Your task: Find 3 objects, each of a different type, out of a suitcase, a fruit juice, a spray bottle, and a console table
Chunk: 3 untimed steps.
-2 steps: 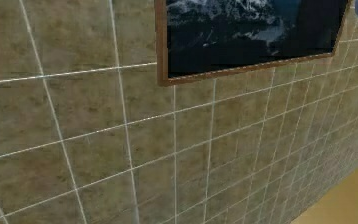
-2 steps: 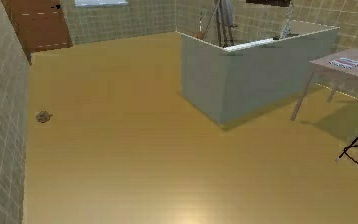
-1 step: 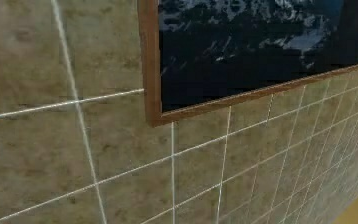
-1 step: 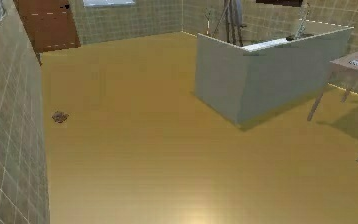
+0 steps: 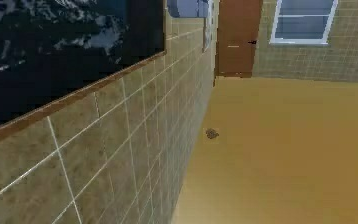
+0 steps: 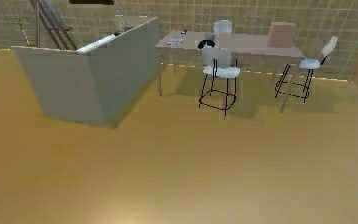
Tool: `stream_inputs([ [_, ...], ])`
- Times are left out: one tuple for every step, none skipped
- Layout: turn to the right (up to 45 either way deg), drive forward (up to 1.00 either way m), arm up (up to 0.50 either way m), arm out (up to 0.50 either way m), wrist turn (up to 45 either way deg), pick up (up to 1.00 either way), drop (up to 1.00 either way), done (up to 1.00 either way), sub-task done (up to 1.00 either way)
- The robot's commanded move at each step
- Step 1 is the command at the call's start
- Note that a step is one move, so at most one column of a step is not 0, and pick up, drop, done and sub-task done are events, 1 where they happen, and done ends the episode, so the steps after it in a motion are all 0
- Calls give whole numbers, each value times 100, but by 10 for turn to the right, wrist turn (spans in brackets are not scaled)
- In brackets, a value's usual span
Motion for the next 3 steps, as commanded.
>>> stream_inputs([
  [450, 0, 0, 0, 0, 0, 0, 0, 0],
  [450, 0, 0, 0, 0, 0, 0, 0, 0],
  [150, 0, 0, 0, 0, 0, 0, 0, 0],
])
